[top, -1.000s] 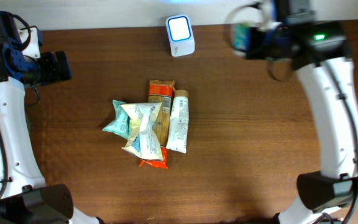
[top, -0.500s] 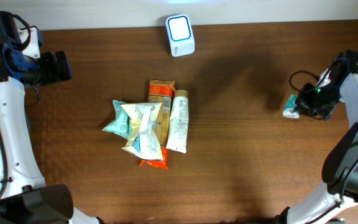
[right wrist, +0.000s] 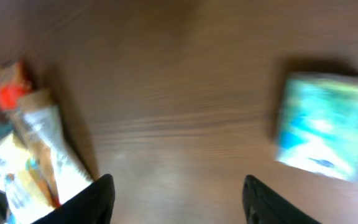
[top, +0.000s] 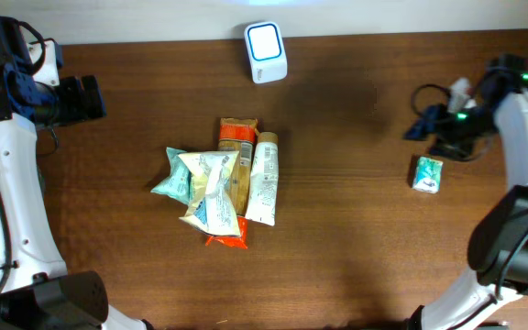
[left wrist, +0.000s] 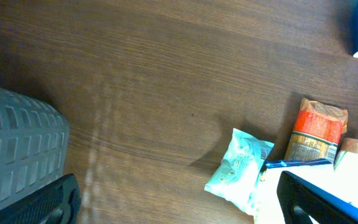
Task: Scan the item barcode
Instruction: 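Lower the Kleenex pack at the right table side and release, then grasp the white tube from the pile with right gripper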
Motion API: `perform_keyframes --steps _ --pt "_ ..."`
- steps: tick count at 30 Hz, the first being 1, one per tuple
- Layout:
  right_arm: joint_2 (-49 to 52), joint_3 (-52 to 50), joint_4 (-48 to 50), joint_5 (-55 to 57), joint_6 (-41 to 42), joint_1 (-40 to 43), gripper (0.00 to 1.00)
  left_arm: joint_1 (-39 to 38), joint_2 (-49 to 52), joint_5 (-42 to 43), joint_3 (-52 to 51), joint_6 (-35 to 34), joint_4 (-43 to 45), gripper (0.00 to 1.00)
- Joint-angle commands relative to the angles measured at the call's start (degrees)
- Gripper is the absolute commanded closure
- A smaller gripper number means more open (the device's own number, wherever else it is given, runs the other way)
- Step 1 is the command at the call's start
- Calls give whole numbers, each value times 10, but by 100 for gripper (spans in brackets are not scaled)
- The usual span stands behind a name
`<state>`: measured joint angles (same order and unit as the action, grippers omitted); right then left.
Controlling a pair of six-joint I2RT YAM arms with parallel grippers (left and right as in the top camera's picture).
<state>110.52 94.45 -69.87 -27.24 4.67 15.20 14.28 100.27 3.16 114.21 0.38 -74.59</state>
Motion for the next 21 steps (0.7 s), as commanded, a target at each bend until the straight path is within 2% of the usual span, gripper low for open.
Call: perform_keyframes --steps 1,6,15,20,21 --pt "-5 -74 58 -86 -5 -94 35 1 -2 0 3 5 -1 1" --pt "-5 -246 266 -146 115 -226 35 1 -2 0 3 5 -1 1" --pt "-5 -364 531 -136 297 -365 36 1 -2 0 3 5 -1 1" --pt "-5 -364 558 -65 358 -405 57 1 -2 0 3 5 -1 1" --pt "-5 -364 558 -48 363 -412 68 1 -2 0 3 5 -1 1"
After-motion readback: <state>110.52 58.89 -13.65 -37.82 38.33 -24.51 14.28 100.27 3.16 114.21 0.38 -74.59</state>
